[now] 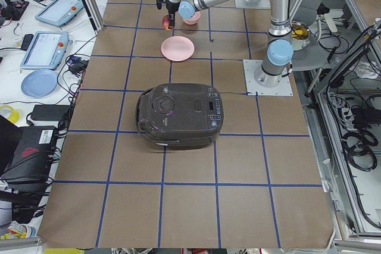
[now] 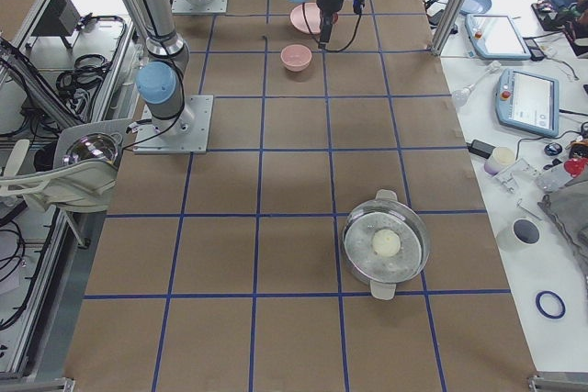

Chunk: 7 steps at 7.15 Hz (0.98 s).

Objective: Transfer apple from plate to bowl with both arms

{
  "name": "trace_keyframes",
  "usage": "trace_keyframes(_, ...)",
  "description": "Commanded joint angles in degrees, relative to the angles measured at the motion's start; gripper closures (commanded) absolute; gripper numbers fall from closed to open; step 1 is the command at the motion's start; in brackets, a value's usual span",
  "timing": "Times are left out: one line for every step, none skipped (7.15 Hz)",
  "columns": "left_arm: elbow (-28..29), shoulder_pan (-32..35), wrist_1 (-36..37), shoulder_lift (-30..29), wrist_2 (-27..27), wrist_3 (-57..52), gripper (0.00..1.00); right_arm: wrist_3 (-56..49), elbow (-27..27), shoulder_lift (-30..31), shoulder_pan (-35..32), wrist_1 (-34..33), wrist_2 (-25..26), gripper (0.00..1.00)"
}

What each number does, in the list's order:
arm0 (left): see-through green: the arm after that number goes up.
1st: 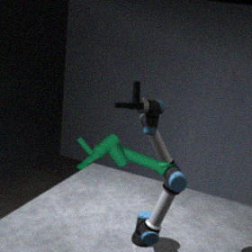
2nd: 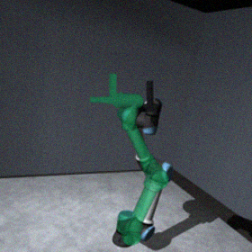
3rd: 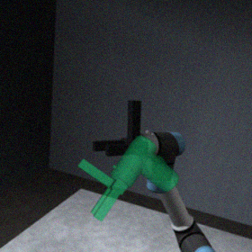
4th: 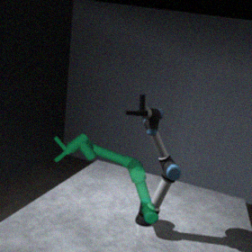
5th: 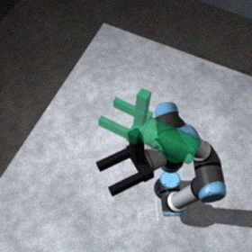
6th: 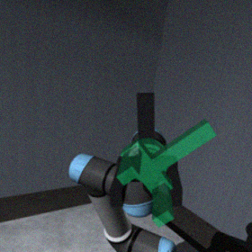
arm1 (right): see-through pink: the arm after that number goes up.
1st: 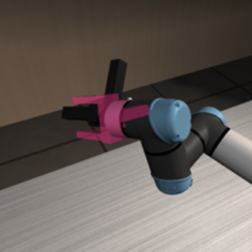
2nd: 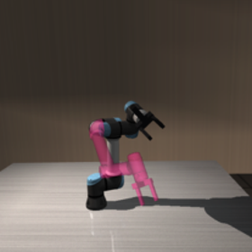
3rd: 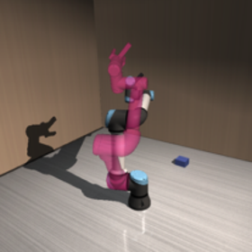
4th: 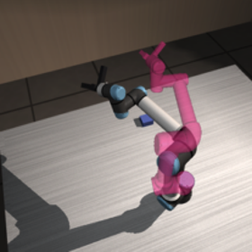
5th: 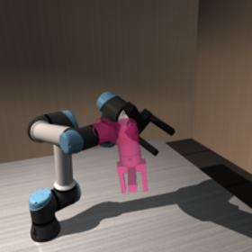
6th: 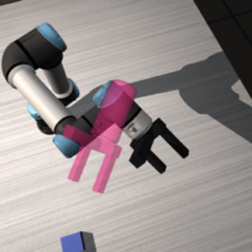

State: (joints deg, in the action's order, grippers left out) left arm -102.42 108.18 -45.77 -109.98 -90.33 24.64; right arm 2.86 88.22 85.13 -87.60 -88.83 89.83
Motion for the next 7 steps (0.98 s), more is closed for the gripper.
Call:
trace_keyframes(1.1,7.4,-0.3,-1.4,0.0,11.5,0.95,0.9,-1.2,1.4,0.2,-0.3,1.0,0.0)
trace_keyframes(1.1,10.5,-0.3,-1.6,-0.3,14.7,0.95,0.8,-1.1,1.9,0.1,-0.1,0.4,0.0)
trace_keyframes(0.9,11.6,-0.1,-2.7,-0.2,16.4,0.96,0.8,-1.2,3.1,0.1,0.1,1.0,0.0)
trace_keyframes(1.0,12.7,0.7,-3.5,0.0,19.4,0.96,0.8,-0.7,4.4,0.1,0.1,1.0,0.0)
trace_keyframes(0.5,14.3,0.5,-3.6,0.0,20.9,0.96,0.7,-0.7,4.9,0.1,0.2,0.5,0.0)
trace_keyframes(0.2,15.5,0.5,-3.6,-0.1,21.4,0.94,0.8,-0.5,5.7,-0.1,0.2,0.7,0.0)
trace_keyframes(0.2,16.0,0.5,-3.5,-0.1,21.9,0.9,0.7,-0.2,6.0,-0.1,0.9,0.7,0.0)
